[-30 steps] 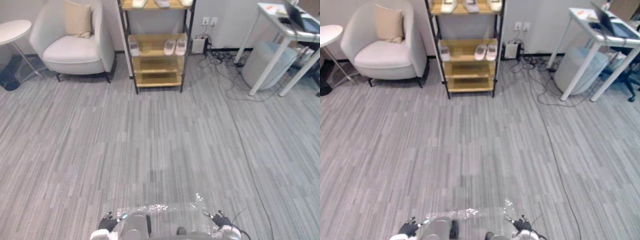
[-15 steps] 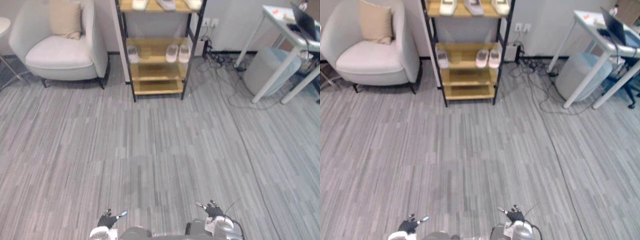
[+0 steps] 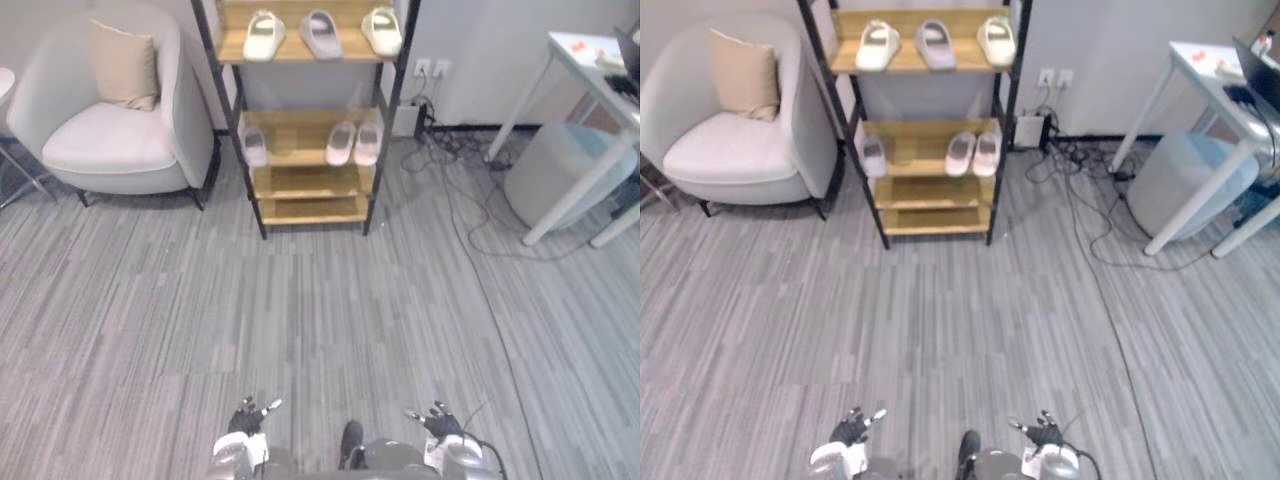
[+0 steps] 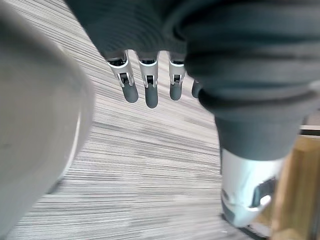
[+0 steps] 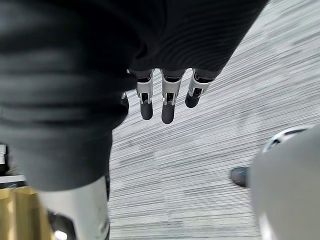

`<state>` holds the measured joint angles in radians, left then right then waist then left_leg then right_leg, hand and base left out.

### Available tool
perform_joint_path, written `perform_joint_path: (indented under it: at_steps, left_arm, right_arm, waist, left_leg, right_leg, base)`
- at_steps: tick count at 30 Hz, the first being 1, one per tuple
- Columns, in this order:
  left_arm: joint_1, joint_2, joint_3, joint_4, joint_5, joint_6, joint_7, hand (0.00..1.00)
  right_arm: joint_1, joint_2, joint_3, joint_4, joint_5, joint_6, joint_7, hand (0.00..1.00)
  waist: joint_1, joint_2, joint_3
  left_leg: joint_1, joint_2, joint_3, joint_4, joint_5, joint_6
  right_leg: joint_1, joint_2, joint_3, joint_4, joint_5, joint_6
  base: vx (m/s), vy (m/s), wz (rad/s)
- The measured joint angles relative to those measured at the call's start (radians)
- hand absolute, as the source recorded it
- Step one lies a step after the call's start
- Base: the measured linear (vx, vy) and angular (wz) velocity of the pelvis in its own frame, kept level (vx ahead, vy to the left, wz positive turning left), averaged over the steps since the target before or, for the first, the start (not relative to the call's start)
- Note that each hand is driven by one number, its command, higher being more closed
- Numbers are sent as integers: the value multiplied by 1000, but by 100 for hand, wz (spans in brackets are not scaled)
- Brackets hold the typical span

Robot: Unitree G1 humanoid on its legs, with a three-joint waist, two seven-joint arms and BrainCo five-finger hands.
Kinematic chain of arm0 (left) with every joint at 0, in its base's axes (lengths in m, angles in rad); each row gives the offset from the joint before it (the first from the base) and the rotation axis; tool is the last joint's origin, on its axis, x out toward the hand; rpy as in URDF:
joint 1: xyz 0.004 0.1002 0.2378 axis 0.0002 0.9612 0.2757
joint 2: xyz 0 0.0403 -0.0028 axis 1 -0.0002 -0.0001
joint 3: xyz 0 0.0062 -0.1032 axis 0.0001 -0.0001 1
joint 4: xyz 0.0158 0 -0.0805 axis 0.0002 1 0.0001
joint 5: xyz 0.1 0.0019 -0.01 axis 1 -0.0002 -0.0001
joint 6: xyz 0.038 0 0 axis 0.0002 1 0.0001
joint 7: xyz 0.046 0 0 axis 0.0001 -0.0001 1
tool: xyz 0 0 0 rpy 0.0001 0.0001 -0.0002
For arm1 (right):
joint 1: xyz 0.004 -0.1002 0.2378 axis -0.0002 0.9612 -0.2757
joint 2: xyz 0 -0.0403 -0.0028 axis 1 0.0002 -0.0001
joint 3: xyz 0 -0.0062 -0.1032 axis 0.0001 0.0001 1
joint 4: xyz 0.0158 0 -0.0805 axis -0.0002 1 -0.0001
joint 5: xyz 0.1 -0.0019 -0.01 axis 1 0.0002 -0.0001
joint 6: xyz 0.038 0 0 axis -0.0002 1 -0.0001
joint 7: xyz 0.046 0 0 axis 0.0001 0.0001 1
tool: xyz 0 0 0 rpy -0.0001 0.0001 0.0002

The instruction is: Organize the slippers on the shoe rack

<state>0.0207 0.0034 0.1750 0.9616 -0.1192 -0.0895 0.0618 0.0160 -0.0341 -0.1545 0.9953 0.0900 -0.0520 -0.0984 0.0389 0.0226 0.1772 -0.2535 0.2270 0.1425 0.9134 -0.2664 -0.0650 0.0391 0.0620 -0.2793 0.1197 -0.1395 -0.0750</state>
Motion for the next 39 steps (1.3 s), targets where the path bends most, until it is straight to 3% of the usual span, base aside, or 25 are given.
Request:
perform_joint_path:
  at_steps: [2, 3, 5, 6, 7, 8, 10, 11, 13, 14, 15, 17, 20, 22, 25, 26, 27, 29, 31, 33, 34, 35, 36, 37, 39]
  left_arm:
    - [-1, -3, -4, -9, -2, -12, 0, 0]
    - [-5, -1, -10, -9, -2, -13, 0, 0]
    - [-5, 3, -12, -5, -3, -13, 0, 0]
    - [0, 2, -13, -2, -3, -13, 0, 0]
    - [8, 1, -15, 17, -2, -13, 0, 0]
    - [4, 24, -12, 27, -1, -10, 0, 0]
    - [5, 42, -16, 30, 0, -10, -1, 0]
    - [4, 44, -22, 34, 1, -9, -1, 0]
    - [0, 59, -58, 51, 2, -5, -1, 0]
    - [2, 66, -78, 53, 2, 0, -1, 0]
    - [2, 67, -88, 54, 2, 5, -2, 0]
    - [-1, 60, -104, 63, 2, 9, -3, 0]
    - [-9, 56, -117, 71, 2, 9, -5, 0]
    - [-8, 52, -118, 73, 2, 9, -5, 0]
    - [-2, 61, -117, 74, 6, 9, -5, 0]
    - [4, 64, -111, 86, 11, 8, -3, 0]
    - [-2, 47, -106, 98, 11, 7, -4, 0]
    - [-10, 10, -82, 111, 27, 6, -8, 0]
    - [-13, 2, -72, 117, 43, 9, -8, 0]
    - [-13, -7, -52, 107, 48, 9, -9, 0]
    - [-19, -13, -24, 93, 48, 9, -8, 0]
    - [-12, -12, -4, 79, 45, 7, -6, 0]
    - [-11, -15, -4, 72, 44, 8, -6, 0]
    - [-9, -14, -7, 61, 41, 7, -6, 0]
    - [-9, -13, -11, 48, 38, 6, -7, 0]
  right_arm:
    - [-2, -1, -1, 2, 1, 1, 0, 0]
    - [-2, 2, -4, 4, 2, 2, -1, 0]
    - [-11, -5, -10, 14, 10, 2, -1, 0]
    - [-17, -5, -8, 21, 12, 2, -1, 0]
    - [-20, -6, -8, 24, 22, 1, 0, 0]
    - [-20, 15, -9, 38, 21, 1, 0, 0]
    - [-21, 48, -25, 43, 18, 2, 2, 0]
    - [-20, 57, -35, 44, 16, 3, 4, 0]
    - [-11, 65, -36, 44, -5, 3, 11, 0]
    - [-12, 65, -36, 38, -9, 2, 14, 0]
    - [-15, 64, -36, 36, -10, 2, 16, 0]
    - [-16, 62, -38, 19, -10, 1, 18, 0]
    - [-19, 58, -40, 19, -11, 0, 18, 0]
    - [-28, 51, -40, 19, -10, -4, 18, 0]
    - [-29, 50, -37, 26, -11, -7, 18, 0]
    - [-22, 42, -38, 28, -11, -7, 20, 0]
    - [-40, 27, -38, 37, -13, -6, 19, 0]
    - [-44, 5, -50, 49, -13, -6, 19, 0]
    - [-44, -6, -62, 57, -13, -1, 19, 0]
    - [-30, -6, -56, 55, -13, 2, 16, 0]
    - [-14, -7, -24, 35, -12, 1, 15, 0]
    - [-16, -6, -16, 26, -10, 1, 12, 0]
    - [-15, -3, -17, 27, -10, 2, 11, 0]
    - [-4, 2, -22, 26, -9, 1, 10, 0]
    - [-4, 9, -29, 24, -8, 2, 9, 0]
  waist:
    - [10, 1, 0]
    - [18, -7, 2]
    - [30, -15, -2]
    - [38, -10, -6]
    - [45, 7, -17]
    - [44, -23, -31]
    - [46, -60, -42]
    - [47, -61, -43]
    - [41, -66, -42]
    - [34, -70, -44]
    - [22, -71, -45]
    - [11, -62, -40]
    - [3, -61, -40]
    - [-6, -51, -36]
    - [-9, -67, -37]
    - [-18, -76, -40]
    - [-15, -39, -45]
    - [-30, -2, -47]
    - [-34, 11, -45]
    - [-33, 13, -42]
    - [-32, 16, -38]
    - [-20, 14, -30]
    - [-18, 17, -31]
    - [-18, 5, -30]
    - [-9, 6, -30]
  left_leg:
    - [-38, -50, 12, -228, 0, 8]
    - [-39, -111, -5, -434, 42, 4]
    - [-27, -190, -45, -718, 207, -6]
    - [-17, -199, -49, -761, 241, -10]
    - [-3, -196, -67, -780, 325, 26]
    - [-4, -228, -46, -737, 309, 67]
    - [-4, -255, -26, -662, 215, 93]
    - [17, -258, -19, -637, 173, 104]
    - [91, -275, -24, -633, 111, 119]
    - [129, -286, -28, -633, 86, 122]
    - [166, -292, -36, -636, 69, 124]
    - [287, -294, -70, -703, 53, 127]
    - [379, -263, -112, -750, 50, 120]
    - [409, -230, -134, -757, 36, 98]
    - [471, -205, -163, -757, -8, 26]
    - [505, -209, -189, -755, -30, 8]
    - [513, -172, -197, -748, -34, 5]
    - [500, -141, -218, -713, -14, -2]
    - [495, -122, -231, -664, 5, -29]
    - [433, -110, -231, -446, 29, -70]
    - [336, -93, -201, -215, 105, -72]
    - [252, -55, -139, -40, 46, -56]
    - [221, -42, -107, -12, 7, -36]
    - [168, -33, -57, -33, -44, -9]
    - [115, -45, -42, -160, -84, -2]
  right_leg:
    - [37, -13, 11, -28, -10, 24]
    - [51, -40, 16, -33, -25, 40]
    - [72, -76, 49, -40, -52, 71]
    - [81, -78, 62, -40, -59, 83]
    - [105, -76, 78, -36, -88, 110]
    - [106, -114, 92, -10, -120, 130]
    - [80, -157, 131, 104, -142, 166]
    - [44, -168, 155, 227, -144, 173]
    - [-55, -210, 160, 533, -94, 249]
    - [-101, -235, 156, 673, -89, 254]
    - [-132, -252, 142, 767, -94, 241]
    - [-198, -274, 62, 834, -138, 168]
    - [-256, -248, -29, 624, -170, 129]
    - [-293, -196, -32, 430, -132, 119]
    - [-311, -122, 9, 81, 113, 76]
    - [-296, -116, 37, 49, 248, 27]
    - [-289, -94, 15, 72, 244, 14]
    - [-274, -75, -16, 86, 178, 6]
    - [-238, -54, -35, 80, 147, -2]
    - [-160, -26, -39, 42, 116, -4]
    - [-104, -15, -36, 7, 95, -14]
    - [-52, -8, -29, -17, 80, -23]
    - [-33, -8, -31, -22, 76, -24]
    - [-9, -13, -28, -29, 74, -11]
    - [32, -22, -9, -47, 65, 2]
  base:
    - [356, 63, -7]
    - [407, 135, -3]
    - [465, 171, -23]
    - [488, 185, -52]
    - [554, 187, -38]
    - [685, 223, -29]
    - [613, 201, -11]
    - [507, 187, -13]
    - [489, 171, -3]
    - [406, 115, 16]
    - [398, 87, 29]
    - [594, 74, 38]
    - [484, -27, 42]
    - [346, -71, 42]
    - [561, -210, 40]
    - [407, -190, 25]
    - [458, -223, 35]
    - [412, -181, 26]
    - [380, -168, 27]
    - [315, -154, 25]
    - [324, -102, 0]
    - [318, -71, -8]
    - [291, -52, -18]
    - [182, -22, -15]
    - [231, 41, -24]
